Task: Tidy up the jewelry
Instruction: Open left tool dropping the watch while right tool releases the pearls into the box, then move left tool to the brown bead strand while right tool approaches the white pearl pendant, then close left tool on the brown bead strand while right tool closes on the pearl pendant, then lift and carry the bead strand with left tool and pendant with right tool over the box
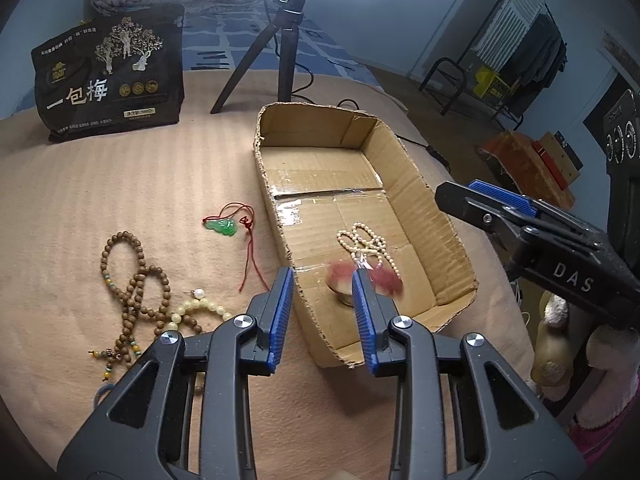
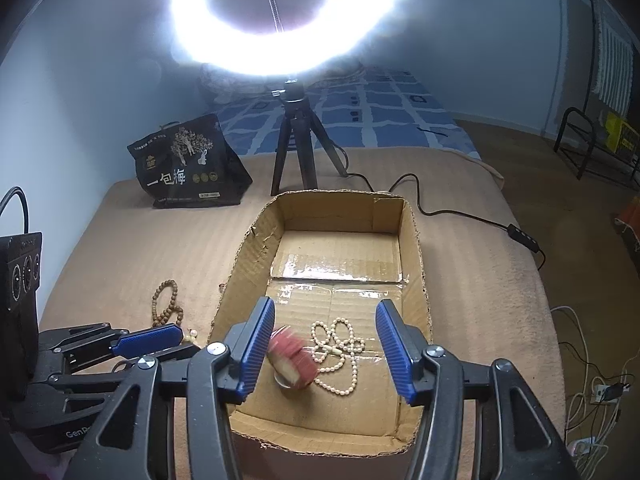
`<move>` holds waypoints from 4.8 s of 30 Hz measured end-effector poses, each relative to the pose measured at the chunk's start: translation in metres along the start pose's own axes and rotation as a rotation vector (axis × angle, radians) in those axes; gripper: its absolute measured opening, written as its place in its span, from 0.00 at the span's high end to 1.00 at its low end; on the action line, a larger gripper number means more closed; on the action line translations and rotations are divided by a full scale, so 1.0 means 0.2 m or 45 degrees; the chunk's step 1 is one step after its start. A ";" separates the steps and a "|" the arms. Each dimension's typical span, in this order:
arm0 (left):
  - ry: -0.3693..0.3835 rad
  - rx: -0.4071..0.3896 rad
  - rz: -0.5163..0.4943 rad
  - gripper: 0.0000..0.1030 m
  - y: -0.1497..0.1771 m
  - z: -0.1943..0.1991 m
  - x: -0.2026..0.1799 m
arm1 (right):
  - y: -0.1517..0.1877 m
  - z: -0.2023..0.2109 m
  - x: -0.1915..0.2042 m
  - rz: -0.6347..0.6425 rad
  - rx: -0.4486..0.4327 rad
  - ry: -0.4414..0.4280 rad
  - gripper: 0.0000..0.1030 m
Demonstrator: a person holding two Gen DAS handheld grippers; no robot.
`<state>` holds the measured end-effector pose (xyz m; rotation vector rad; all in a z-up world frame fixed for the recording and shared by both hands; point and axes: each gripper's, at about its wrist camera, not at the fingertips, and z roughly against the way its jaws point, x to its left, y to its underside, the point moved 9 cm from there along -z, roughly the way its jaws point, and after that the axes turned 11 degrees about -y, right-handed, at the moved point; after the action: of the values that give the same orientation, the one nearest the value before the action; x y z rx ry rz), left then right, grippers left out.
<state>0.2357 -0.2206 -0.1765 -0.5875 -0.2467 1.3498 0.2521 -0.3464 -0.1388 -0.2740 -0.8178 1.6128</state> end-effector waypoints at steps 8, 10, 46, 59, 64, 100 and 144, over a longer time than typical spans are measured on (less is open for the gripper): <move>-0.044 -0.027 -0.017 0.71 0.00 0.05 0.09 | 0.00 0.04 0.04 0.001 -0.028 -0.015 0.42; -0.054 -0.034 -0.014 0.71 -0.01 0.06 0.14 | 0.01 0.05 0.06 0.003 -0.033 -0.026 0.40; -0.082 0.262 0.355 0.60 0.13 -0.16 0.80 | 0.40 -0.10 0.65 0.182 0.198 -0.298 0.44; -0.088 0.303 0.413 0.60 0.12 -0.27 0.83 | 0.59 -0.21 0.74 0.214 0.325 -0.340 0.52; -0.089 0.317 0.396 0.60 0.13 -0.30 0.81 | 0.61 -0.25 0.75 0.214 0.353 -0.347 0.56; -0.261 0.258 0.211 0.90 0.13 -0.42 0.78 | 0.78 -0.55 0.81 0.359 0.533 -0.268 0.77; -0.223 -0.094 0.316 0.96 -0.17 0.15 0.90 | 0.61 -0.29 0.84 0.350 0.343 -0.296 0.94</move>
<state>0.2893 -0.0432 -0.1639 -0.5757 -0.3765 1.6409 0.1552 -0.1689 -0.2140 -0.0047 -0.7486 2.0177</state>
